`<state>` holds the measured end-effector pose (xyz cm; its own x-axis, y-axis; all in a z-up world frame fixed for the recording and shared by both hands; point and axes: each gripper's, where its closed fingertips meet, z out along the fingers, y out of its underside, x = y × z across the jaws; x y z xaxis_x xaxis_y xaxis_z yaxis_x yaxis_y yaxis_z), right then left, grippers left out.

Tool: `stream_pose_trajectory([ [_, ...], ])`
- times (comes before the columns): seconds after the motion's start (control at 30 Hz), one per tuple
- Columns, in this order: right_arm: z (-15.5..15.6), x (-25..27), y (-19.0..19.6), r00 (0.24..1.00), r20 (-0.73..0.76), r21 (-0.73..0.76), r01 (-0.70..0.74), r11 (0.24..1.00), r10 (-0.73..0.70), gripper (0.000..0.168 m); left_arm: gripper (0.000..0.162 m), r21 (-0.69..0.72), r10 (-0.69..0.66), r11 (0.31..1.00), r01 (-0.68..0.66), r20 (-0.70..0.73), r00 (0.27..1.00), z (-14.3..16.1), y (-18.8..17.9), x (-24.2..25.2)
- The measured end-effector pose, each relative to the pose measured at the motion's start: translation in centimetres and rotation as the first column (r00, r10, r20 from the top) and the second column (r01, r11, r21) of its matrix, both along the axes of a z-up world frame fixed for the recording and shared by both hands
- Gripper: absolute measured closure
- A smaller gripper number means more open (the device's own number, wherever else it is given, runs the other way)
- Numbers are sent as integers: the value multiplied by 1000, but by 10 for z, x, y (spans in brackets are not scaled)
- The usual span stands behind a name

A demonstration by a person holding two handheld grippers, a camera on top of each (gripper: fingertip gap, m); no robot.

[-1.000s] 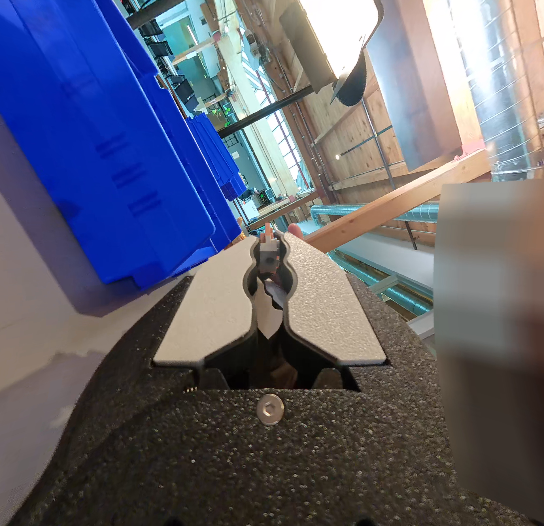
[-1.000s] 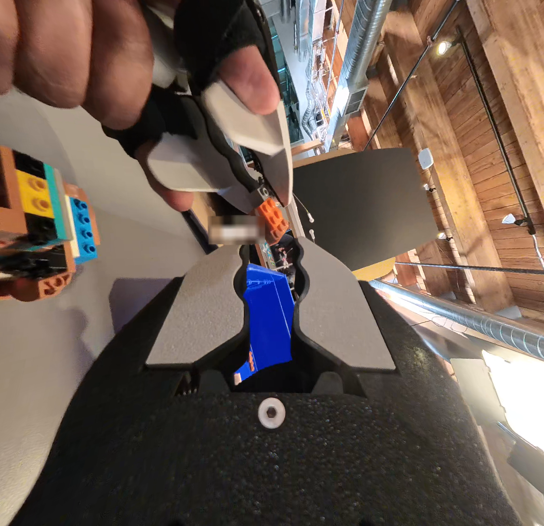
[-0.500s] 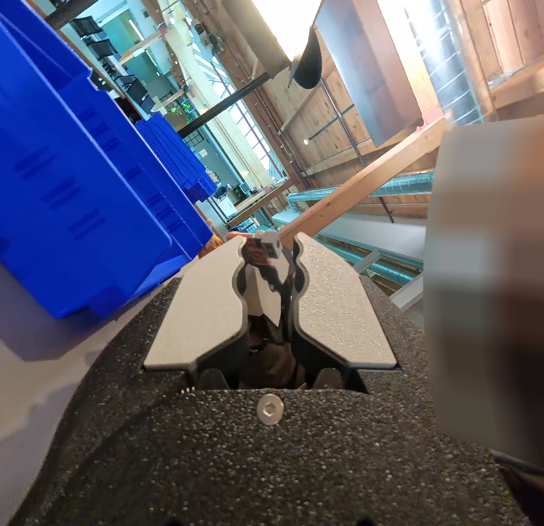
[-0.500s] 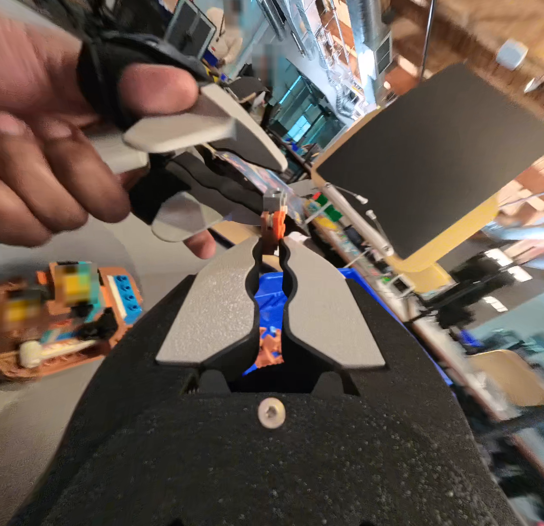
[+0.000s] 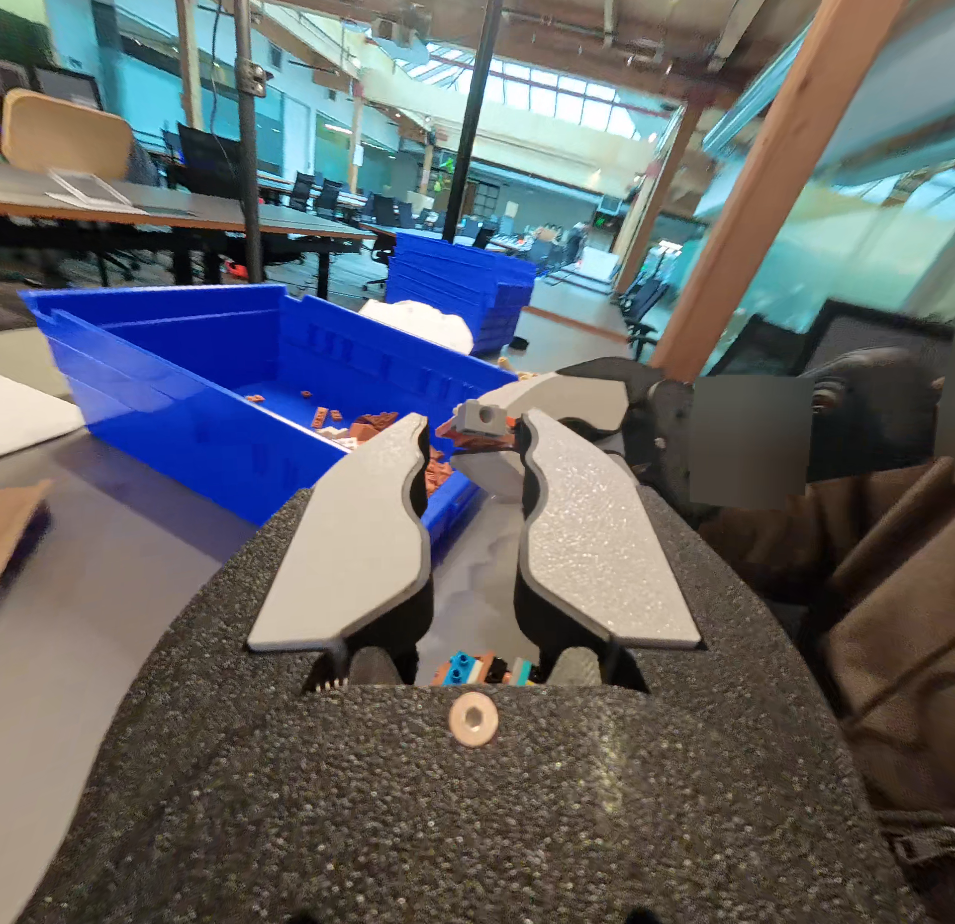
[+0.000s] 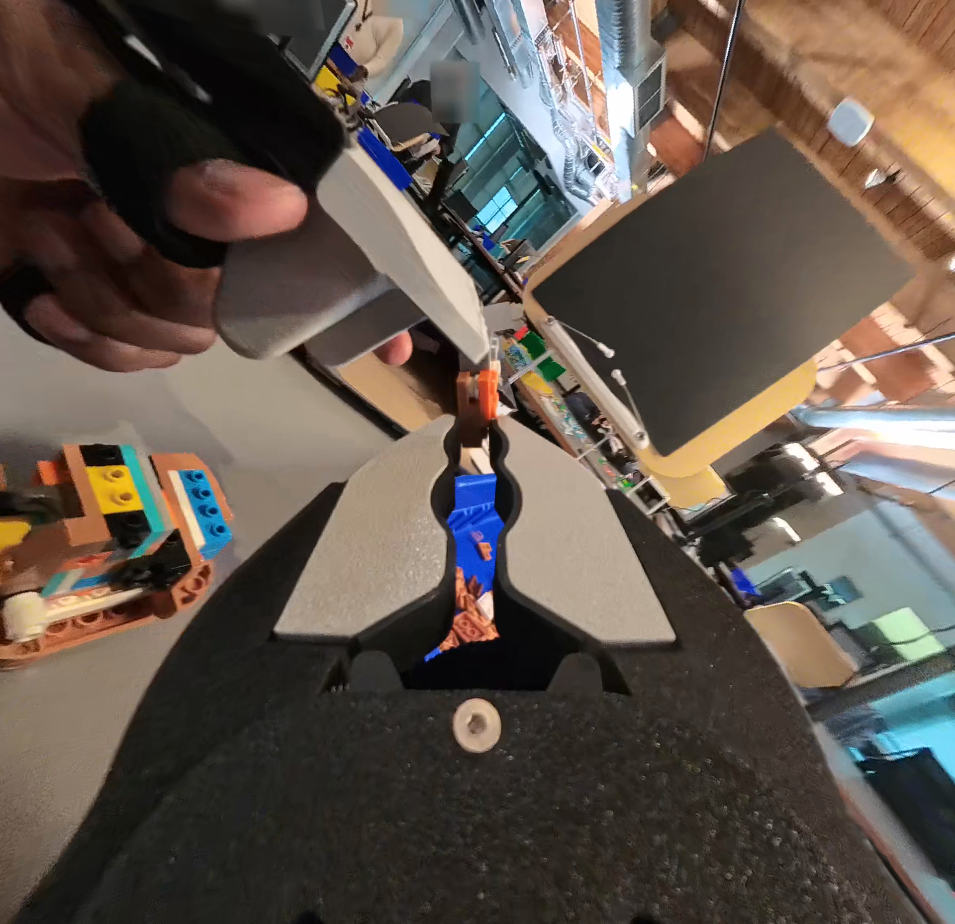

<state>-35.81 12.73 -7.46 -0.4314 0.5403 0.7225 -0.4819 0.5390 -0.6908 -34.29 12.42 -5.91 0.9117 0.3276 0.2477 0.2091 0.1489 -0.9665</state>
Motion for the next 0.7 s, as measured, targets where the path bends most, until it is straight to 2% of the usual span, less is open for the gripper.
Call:
stream_pose_trajectory([
  [0.1,2,2,-1,999,-31,12,17,1000,-17,160,132,-59,20,998,-24,-84,996,-4,3,2],
  [0.23,1,4,-2,1000,7,-23,10,1000,-10,160,132,-128,33,990,-57,-184,982,-11,6,4],
  [0.4,0,8,-6,1000,-5,-17,18,1000,-18,160,135,-125,64,987,-100,-270,961,-10,7,5],
  [0.53,0,10,-8,1000,14,-30,-26,999,27,159,136,-85,48,994,-69,-231,972,-9,5,5],
  [0.7,7,17,-9,991,43,-95,-125,988,130,157,136,6,-13,1000,14,-96,995,-6,-1,4],
])
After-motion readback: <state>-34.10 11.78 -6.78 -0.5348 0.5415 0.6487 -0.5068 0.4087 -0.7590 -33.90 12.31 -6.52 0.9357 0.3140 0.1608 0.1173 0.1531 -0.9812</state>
